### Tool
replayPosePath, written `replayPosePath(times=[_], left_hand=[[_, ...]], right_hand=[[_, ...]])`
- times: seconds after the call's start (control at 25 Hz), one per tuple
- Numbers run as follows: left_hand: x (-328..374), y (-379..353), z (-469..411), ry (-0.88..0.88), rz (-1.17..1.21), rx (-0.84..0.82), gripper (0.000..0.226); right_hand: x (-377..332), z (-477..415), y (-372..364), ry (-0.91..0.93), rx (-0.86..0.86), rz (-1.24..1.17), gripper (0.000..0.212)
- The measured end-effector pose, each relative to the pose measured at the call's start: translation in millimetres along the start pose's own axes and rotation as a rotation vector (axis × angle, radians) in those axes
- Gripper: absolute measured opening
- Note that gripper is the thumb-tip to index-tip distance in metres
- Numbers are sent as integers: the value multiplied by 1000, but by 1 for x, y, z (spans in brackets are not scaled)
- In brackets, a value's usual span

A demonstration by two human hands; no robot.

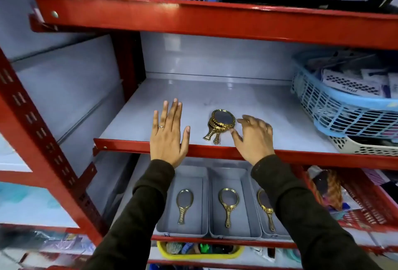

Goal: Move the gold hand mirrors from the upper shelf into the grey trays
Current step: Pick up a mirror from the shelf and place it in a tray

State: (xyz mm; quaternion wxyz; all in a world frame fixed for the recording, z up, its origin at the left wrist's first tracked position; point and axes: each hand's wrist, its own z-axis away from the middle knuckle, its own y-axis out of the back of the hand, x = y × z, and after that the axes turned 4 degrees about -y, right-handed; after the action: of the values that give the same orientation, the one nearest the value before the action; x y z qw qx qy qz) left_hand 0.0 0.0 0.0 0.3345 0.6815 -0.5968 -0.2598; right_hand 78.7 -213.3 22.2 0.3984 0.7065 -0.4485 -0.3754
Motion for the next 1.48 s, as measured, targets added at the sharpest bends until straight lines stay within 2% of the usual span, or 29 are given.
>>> replayPosePath(times=[0.16,0.4,0.6,0.8,1.0,1.16,1.24,1.48], left_hand=[[-9,-23,-3,24,-44,-25,68],[-14,-31,-8,-36,-74,49,68],[-13,-30,-8,-35,-80,53,67],[-10,-24,-7,-6,-74,39,67],[-9,-23,-6,-4,-50,20,68],[-7,-22,-5,4,-63,9,68],[-7,-22,-5,7,-60,10,68],[-6,-25,-5,13,-84,11,68]], right_hand=[[-1,-18,-10,-170,-115,-13,42],[4,-47,-14,-406,-338,-462,27],[11,-54,1,-633,-542,-928,31],[20,-44,24,-677,-666,-1207,33],[35,-19,49,-607,-689,-1274,33],[49,15,68,-489,-788,-1240,40],[60,34,70,-437,-871,-1195,35],[106,93,42,-522,-1045,-1122,35]])
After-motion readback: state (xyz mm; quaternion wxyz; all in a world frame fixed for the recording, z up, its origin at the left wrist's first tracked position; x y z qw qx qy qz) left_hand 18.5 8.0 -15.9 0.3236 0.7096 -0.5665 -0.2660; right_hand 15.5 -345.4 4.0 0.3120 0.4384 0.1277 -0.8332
